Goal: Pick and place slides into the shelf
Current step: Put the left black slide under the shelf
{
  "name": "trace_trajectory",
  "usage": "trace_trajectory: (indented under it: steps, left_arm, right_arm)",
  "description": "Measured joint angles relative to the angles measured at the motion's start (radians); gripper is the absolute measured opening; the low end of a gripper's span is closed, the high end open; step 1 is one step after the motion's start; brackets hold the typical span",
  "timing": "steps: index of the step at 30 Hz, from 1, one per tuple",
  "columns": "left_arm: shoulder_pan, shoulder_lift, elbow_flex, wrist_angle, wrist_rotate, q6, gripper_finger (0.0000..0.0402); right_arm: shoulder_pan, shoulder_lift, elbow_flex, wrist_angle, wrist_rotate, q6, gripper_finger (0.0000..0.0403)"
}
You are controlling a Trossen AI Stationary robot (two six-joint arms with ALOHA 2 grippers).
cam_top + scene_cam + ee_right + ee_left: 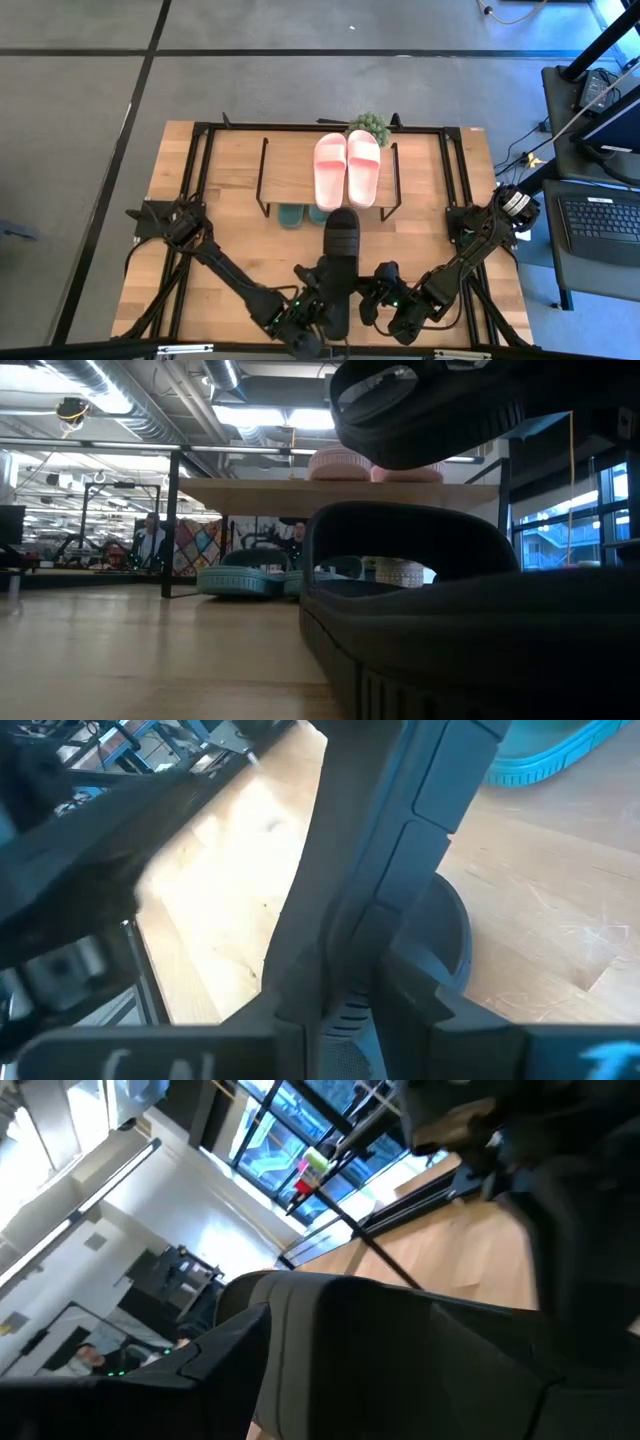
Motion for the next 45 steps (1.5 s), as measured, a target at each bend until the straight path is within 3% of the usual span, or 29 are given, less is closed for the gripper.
trace_trajectory:
  steps: [6, 12, 17, 21, 24, 26, 29, 36, 41, 45]
  left_arm:
    - [-0.069, 0.000, 0.000, -0.062, 0.030, -0.174, 0.0264]
    - [-0.060, -0.030, 0.000, -0.445, 0.426, -0.653, 0.0264]
    - [-0.045, -0.031, -0.014, -0.709, 0.455, -1.023, 0.0264]
    - [-0.053, -0.038, -0.022, -0.792, 0.473, -1.115, 0.0264]
    - [-0.054, -0.069, -0.023, -0.782, 0.599, -1.069, 0.0263]
    - [-0.059, -0.091, -0.023, -0.742, 0.747, -0.957, 0.0263]
    - [-0.069, -0.119, -0.023, -0.619, 0.951, -0.828, 0.0263]
    - [-0.048, -0.145, -0.022, -0.330, 1.253, -0.537, 0.0263]
    - [0.002, -0.189, -0.045, -0.305, 1.361, -0.467, 0.0263]
    - [0.026, -0.300, -0.162, -0.204, 1.399, -0.375, 0.0263]
  right_arm:
    - [0.001, -0.004, 0.000, -0.001, -0.026, -0.015, 0.0072]
    - [0.005, -0.047, 0.001, 0.000, -0.103, -0.072, 0.0072]
    - [0.027, -0.068, 0.001, -0.003, -0.158, -0.102, 0.0072]
    - [0.044, -0.088, 0.001, -0.037, -0.176, -0.106, 0.0072]
    - [0.051, -0.111, 0.001, -0.078, -0.178, -0.105, 0.0072]
    - [0.053, -0.125, 0.001, -0.099, -0.179, -0.108, 0.0072]
    - [0.053, -0.141, 0.001, -0.133, -0.178, -0.131, 0.0072]
    - [0.053, -0.182, 0.001, -0.155, -0.186, -0.219, 0.0072]
    - [0.057, -0.219, 0.000, -0.154, -0.217, -0.234, 0.0072]
    - [0.067, -0.230, 0.000, -0.154, -0.232, -0.235, 0.0072]
